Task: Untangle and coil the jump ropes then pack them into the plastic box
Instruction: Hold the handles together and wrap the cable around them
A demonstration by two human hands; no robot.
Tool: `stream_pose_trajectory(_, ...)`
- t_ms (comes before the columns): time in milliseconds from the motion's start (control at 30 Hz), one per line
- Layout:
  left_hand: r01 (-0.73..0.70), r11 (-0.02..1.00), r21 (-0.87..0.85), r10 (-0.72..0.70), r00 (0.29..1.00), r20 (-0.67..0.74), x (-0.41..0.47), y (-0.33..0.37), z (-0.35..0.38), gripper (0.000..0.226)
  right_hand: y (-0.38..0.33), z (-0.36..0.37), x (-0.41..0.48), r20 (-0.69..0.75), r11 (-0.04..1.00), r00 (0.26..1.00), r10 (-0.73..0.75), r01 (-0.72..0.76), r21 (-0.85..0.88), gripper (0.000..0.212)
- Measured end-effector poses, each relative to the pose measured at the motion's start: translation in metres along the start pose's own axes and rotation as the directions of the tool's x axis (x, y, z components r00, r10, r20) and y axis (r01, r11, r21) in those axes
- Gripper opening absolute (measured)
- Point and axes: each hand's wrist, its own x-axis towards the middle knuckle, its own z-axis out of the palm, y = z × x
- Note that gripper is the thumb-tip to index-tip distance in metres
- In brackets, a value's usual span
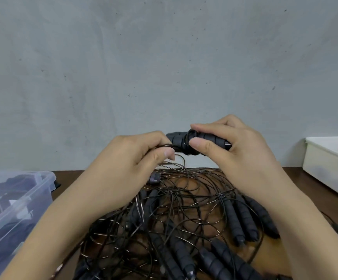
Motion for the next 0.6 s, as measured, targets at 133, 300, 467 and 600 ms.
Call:
stream_pose_trajectory(133,-0.034,0.999,0.032,0.034,0.999,-0.008,-0.001,-0.002,-0.006,0.018,-0.004,-0.013,-0.002,0.202,0.997,0.978,0.059,-0.067,0.034,0.032)
stream_pose_trajectory(300,-0.04,0.999,-0.003,0.04,0.999,-0.025,0.001,-0.012,-0.013,0.019,-0.009,-0.021,-0.005,0.311,0.969,0.95,0.033,-0.107,0.225,0.027)
stream_pose_trajectory(467,-0.072,0.993,-0.092,0.075,0.997,0.026,0.004,-0.026,-0.019,0.02,-0.015,-0.03,-0.008,0.392,0.911,0.92,-0.007,-0.156,0.382,0.032)
stream_pose_trajectory(600,-0.052,0.983,-0.177,0.066,0.995,0.074,0.007,-0.028,-0.009,0.015,-0.013,-0.033,-0.01,0.42,0.817,0.904,-0.085,-0.178,0.549,0.035)
